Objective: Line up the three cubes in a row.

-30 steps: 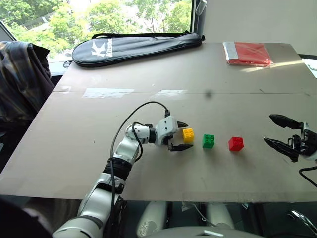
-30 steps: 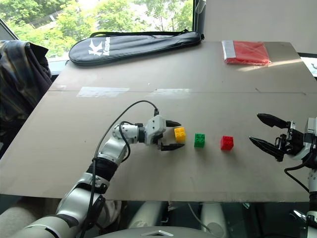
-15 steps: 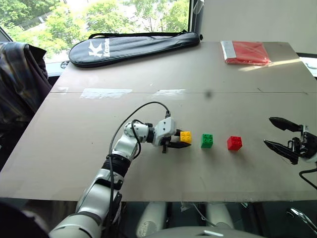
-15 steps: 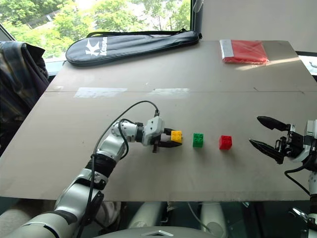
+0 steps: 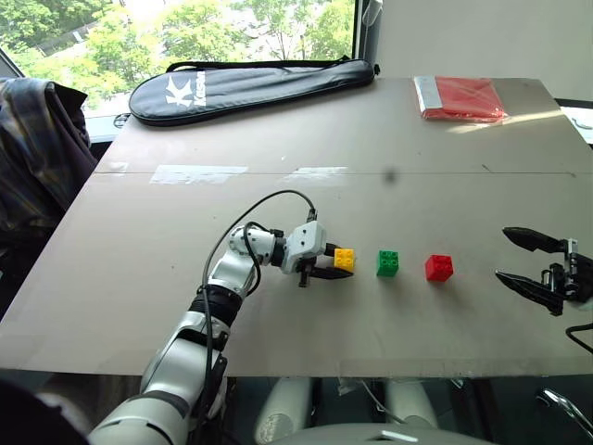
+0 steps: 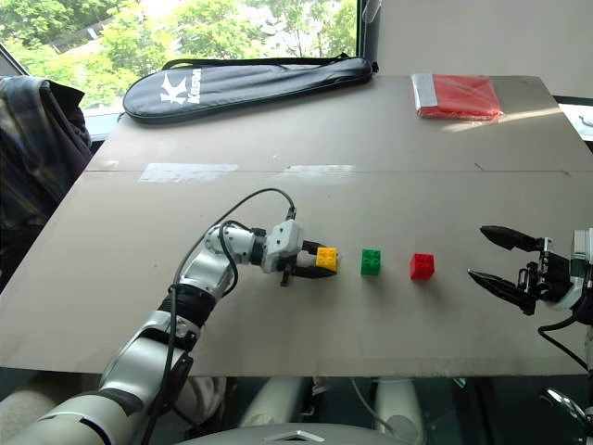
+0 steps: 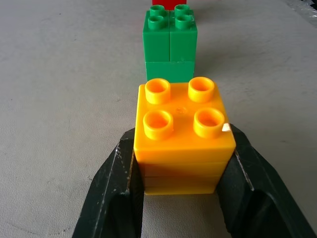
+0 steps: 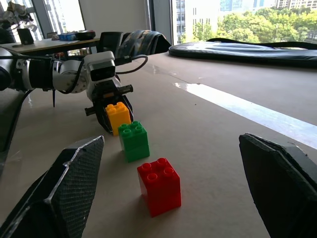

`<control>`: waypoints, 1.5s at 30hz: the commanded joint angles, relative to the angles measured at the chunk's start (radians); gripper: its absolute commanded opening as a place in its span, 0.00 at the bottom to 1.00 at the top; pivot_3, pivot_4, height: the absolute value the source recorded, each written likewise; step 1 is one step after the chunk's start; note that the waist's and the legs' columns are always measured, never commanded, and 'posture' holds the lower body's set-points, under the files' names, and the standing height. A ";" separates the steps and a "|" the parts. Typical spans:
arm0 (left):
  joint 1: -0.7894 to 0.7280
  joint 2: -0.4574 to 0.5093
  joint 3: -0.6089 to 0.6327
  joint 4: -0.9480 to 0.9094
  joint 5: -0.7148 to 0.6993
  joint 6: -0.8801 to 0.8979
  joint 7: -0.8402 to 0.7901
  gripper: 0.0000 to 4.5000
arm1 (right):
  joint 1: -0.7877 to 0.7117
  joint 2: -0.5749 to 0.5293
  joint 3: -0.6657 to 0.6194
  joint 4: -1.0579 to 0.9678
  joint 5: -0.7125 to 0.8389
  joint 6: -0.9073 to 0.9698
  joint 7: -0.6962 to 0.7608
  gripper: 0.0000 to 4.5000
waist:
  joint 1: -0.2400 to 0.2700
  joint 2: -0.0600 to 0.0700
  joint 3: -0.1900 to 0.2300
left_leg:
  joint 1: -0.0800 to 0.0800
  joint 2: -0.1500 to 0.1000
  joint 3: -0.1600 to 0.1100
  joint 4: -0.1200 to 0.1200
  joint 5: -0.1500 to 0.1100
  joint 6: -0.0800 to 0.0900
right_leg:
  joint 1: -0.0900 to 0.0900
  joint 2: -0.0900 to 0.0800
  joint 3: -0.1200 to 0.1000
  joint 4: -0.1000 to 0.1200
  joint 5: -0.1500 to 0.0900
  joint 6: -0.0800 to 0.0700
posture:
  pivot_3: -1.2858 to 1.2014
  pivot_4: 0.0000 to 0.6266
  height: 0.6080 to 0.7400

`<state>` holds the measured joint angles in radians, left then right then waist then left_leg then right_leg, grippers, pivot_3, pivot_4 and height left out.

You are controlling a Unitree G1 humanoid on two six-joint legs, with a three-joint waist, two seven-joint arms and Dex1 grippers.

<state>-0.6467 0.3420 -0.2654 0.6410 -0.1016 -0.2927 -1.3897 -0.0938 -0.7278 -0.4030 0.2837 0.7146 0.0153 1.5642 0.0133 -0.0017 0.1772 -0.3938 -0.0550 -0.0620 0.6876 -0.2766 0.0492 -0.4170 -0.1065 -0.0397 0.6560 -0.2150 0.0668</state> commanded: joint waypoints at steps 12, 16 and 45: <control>-0.076 -0.006 -0.003 0.206 0.033 -0.095 -0.026 0.73 | 0.000 -0.019 0.002 -0.022 0.011 -0.025 0.050 1.00 | 0.000 0.000 0.000 | 0.001 0.000 0.000 0.001 0.000 0.000 | 0.001 0.000 0.000 0.001 0.000 0.000 | 0.52 0.24 0.65; -0.066 0.011 0.006 0.202 0.024 -0.110 -0.039 0.94 | 0.014 -0.023 0.002 -0.014 0.016 -0.037 0.050 1.00 | 0.000 0.000 0.000 | 0.001 0.000 0.000 0.001 0.000 0.000 | 0.001 0.000 0.000 0.001 0.000 0.000 | 0.52 0.24 0.65; 0.675 0.272 0.410 -0.820 -0.227 0.434 0.426 0.94 | 0.126 0.075 -0.029 0.040 -0.029 -0.134 -0.026 1.00 | 0.000 0.000 0.002 | -0.003 0.002 0.000 -0.002 0.000 0.000 | -0.004 -0.003 0.006 -0.001 0.000 0.000 | 0.52 0.24 0.65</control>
<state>0.0095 0.6041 0.1147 -0.1199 -0.3422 0.1341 -1.0133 0.0328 -0.6557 -0.4052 0.3342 0.6836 -0.0966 1.5426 0.0135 -0.0014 0.1788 -0.3968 -0.0532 -0.0624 0.6860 -0.2768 0.0489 -0.4215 -0.1091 -0.0335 0.6550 -0.2152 0.0662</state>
